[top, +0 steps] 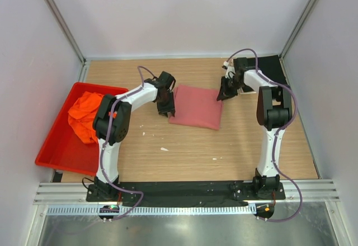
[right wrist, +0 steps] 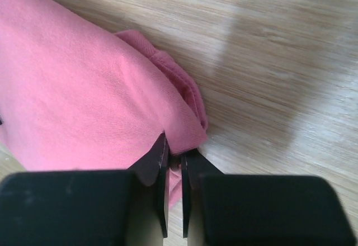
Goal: Fold and stack the t-shirts
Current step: Neatly place the folded tshirt to the corner
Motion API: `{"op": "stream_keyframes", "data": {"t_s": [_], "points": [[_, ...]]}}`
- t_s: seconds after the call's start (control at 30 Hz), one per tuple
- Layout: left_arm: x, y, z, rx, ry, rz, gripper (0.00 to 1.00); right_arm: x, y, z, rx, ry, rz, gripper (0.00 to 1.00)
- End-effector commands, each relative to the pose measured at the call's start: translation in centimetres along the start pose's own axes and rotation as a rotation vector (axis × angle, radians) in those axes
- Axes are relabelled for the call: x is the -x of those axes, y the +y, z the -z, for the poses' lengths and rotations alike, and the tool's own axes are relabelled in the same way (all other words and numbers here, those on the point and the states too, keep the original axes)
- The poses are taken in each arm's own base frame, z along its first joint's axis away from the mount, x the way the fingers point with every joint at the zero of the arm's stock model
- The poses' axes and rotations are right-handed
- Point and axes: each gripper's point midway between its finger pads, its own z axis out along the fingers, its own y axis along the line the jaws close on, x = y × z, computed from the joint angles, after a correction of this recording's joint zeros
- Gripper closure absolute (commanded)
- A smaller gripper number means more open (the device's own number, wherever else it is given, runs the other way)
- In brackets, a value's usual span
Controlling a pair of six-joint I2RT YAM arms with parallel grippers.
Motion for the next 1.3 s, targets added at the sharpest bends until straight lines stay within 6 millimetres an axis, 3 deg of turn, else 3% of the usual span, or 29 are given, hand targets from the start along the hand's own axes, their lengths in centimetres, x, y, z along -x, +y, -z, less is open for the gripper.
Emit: {"op": "stream_keyframes", "data": {"t_s": [0.0, 0.07, 0.13, 0.23, 0.37, 0.63, 0.8, 1.2, 1.27], "points": [[0.6, 0.8, 4.2, 0.069, -0.012, -0.032, 0.62, 2.4, 0.7, 3.0, -0.083, -0.090, 0.047, 0.99], [1.5, 0.3, 7.9, 0.065, -0.054, -0.055, 0.60, 3.3, 1.2, 4.8, -0.132, -0.129, 0.074, 0.99], [2.1, 0.8, 11.3, 0.096, -0.109, -0.086, 0.57, 4.0, 0.5, 6.3, -0.228, -0.162, 0.083, 0.99], [2.9, 0.7, 15.1, 0.093, -0.176, -0.120, 0.53, 4.9, 0.0, 8.8, -0.346, -0.205, 0.106, 0.99], [2.8, 0.2, 17.3, 0.051, -0.215, -0.138, 0.53, 6.4, -0.3, 12.0, -0.465, -0.282, 0.132, 0.99], [1.5, 0.9, 15.6, 0.028, -0.212, -0.146, 0.53, 9.1, -1.1, 18.6, -0.675, -0.397, 0.218, 0.99], [1.2, 0.9, 16.0, 0.018, -0.216, -0.156, 0.53, 10.8, -1.6, 22.8, -0.806, -0.468, 0.270, 0.99], [0.8, 0.6, 16.6, -0.011, -0.216, -0.168, 0.53, 13.3, -0.4, 29.4, -0.921, -0.634, 0.410, 0.99], [0.8, 0.6, 16.8, -0.012, -0.220, -0.168, 0.53, 13.7, -0.8, 29.6, -0.944, -0.618, 0.419, 0.99]]}}
